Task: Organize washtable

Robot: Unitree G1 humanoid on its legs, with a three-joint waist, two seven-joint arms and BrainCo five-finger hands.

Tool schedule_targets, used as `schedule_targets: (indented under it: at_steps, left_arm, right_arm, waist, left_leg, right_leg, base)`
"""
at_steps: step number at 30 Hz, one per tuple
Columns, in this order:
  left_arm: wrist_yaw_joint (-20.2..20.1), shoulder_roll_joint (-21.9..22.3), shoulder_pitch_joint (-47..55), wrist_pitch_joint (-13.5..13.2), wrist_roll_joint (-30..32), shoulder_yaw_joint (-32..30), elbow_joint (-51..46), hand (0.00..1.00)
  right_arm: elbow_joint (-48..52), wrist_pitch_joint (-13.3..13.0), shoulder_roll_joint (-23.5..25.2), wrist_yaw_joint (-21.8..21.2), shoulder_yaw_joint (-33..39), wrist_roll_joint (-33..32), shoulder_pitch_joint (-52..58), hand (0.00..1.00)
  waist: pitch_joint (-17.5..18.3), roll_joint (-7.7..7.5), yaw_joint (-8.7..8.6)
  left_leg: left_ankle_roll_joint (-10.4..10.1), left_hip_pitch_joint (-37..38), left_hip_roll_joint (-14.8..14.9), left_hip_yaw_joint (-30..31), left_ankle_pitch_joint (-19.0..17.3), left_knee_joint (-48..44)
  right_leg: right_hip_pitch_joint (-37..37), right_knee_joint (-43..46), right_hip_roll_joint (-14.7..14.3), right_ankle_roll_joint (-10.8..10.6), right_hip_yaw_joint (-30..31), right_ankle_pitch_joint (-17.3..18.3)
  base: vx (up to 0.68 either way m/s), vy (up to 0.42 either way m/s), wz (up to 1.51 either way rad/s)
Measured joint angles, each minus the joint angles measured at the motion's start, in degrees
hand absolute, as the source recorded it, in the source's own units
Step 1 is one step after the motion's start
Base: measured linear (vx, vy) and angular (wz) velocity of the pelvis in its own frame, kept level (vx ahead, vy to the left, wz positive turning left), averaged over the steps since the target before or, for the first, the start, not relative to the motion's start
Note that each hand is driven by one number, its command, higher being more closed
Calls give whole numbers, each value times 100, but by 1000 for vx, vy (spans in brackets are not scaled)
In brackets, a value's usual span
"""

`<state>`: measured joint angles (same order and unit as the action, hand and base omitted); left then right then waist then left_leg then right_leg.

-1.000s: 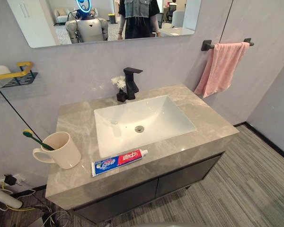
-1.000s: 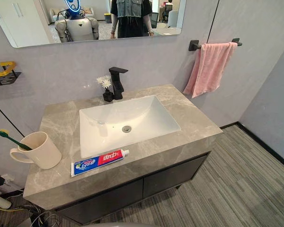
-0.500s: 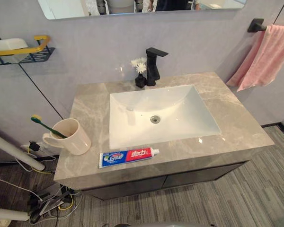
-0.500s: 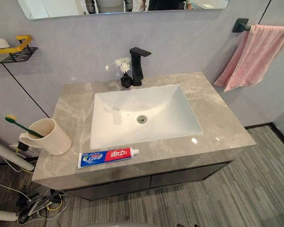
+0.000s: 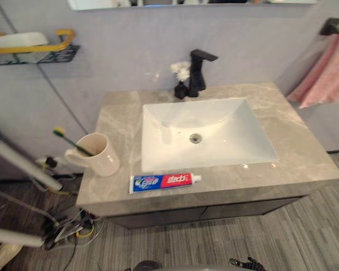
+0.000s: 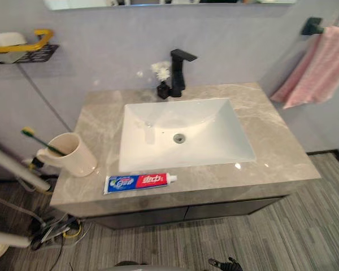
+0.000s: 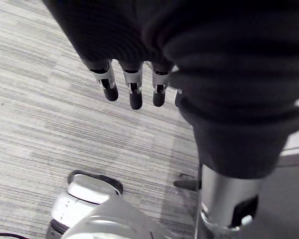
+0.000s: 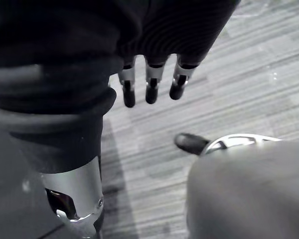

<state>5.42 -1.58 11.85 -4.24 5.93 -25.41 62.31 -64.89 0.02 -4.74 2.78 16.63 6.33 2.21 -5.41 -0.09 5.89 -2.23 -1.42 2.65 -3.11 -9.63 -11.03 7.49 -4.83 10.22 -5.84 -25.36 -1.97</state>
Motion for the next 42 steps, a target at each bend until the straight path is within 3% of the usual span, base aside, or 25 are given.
schedule_targets:
  at_steps: [2,3,7,11,14,18,21,25,27,29,34,36,42]
  left_arm:
    - [36,83,-48,8,-128,-4,-2,0]
    - [105,144,-62,15,-194,-82,-39,0]
    - [121,382,-6,37,-309,-740,-193,0]
    - [115,462,72,70,-376,-977,-330,0]
    - [155,410,88,142,-439,-1131,-316,0]
    - [275,331,-169,153,-546,-1136,-326,0]
    - [498,-50,-428,151,-603,-1381,-467,0]
    - [848,-569,-587,65,-881,-2011,-1660,0]
    - [988,-622,-585,-50,-880,-2077,-2182,0]
    - [1109,-494,-562,-102,-884,-2284,-2686,0]
    - [1444,464,-18,-119,-791,-2446,-4535,0]
    - [1538,653,44,-104,-724,-2437,-4886,0]
    - [2252,620,176,78,-45,-3156,-6990,0]
  right_arm:
    - [150,-66,-1,22,-229,-16,-176,0]
    - [252,-115,25,33,-354,-26,-291,0]
    - [500,-140,206,56,-263,-29,-142,0]
    - [481,-96,280,16,-67,-19,185,0]
    - [470,-85,393,-51,164,-72,267,0]
    - [514,-81,383,-51,213,-52,299,0]
    - [632,-80,438,-46,172,38,340,0]
    - [796,-95,440,-47,43,26,431,0]
    - [821,-109,428,-42,44,0,464,0]
    - [825,-105,427,-25,43,4,489,0]
    - [825,-87,435,-21,-211,126,569,0]
    - [818,-82,428,-25,-340,281,612,0]
    - [792,-82,510,-15,-419,341,602,0]
  waist:
    - [-36,89,40]
    - [-47,124,142]
    - [-78,82,113]
    - [-8,53,83]
    - [42,-71,-37]
    - [61,-61,-57]
    - [43,-80,-61]
    - [55,-82,-71]
    - [58,-53,-54]
    - [125,-29,-38]
    - [334,4,50]
    - [410,3,134]
    - [564,18,269]
  left_leg:
    - [-15,-217,37,32,108,22]
    - [-25,-327,100,-51,163,19]
    - [-23,-274,182,-174,164,-115]
    - [-85,-204,128,-269,159,104]
    - [-142,8,68,-484,410,493]
    - [-121,131,40,-603,392,418]
    - [-13,198,47,-803,300,306]
    - [81,-162,104,-824,-33,-238]
    - [84,-235,120,-784,-147,-430]
    - [92,-319,121,-736,-196,-542]
    - [123,-382,82,-457,-215,-604]
    - [123,-362,61,-312,-213,-591]
    - [93,-117,19,48,-203,-429]
  right_leg:
    - [-260,169,8,-1,-156,2]
    - [-456,296,10,12,-151,15]
    - [-480,406,72,50,-129,58]
    - [-568,454,156,29,-161,95]
    - [-703,481,232,125,-85,-90]
    - [-677,593,290,82,47,-138]
    - [-721,712,323,89,230,-131]
    - [-869,975,381,100,315,5]
    - [-867,1067,390,152,280,59]
    - [-868,1062,396,168,242,79]
    - [-643,888,333,132,3,71]
    - [-519,873,328,22,-151,109]
    - [-89,806,298,-66,-303,224]
  base:
    - [-224,-43,31]
    - [-223,-15,-20]
    - [-159,-14,-19]
    - [-144,36,-20]
    - [-55,10,-42]
    - [-4,29,-19]
    - [-45,45,-27]
    - [-52,36,-7]
    - [-13,51,11]
    - [40,43,12]
    - [98,6,25]
    - [112,-36,46]
    - [69,-25,33]
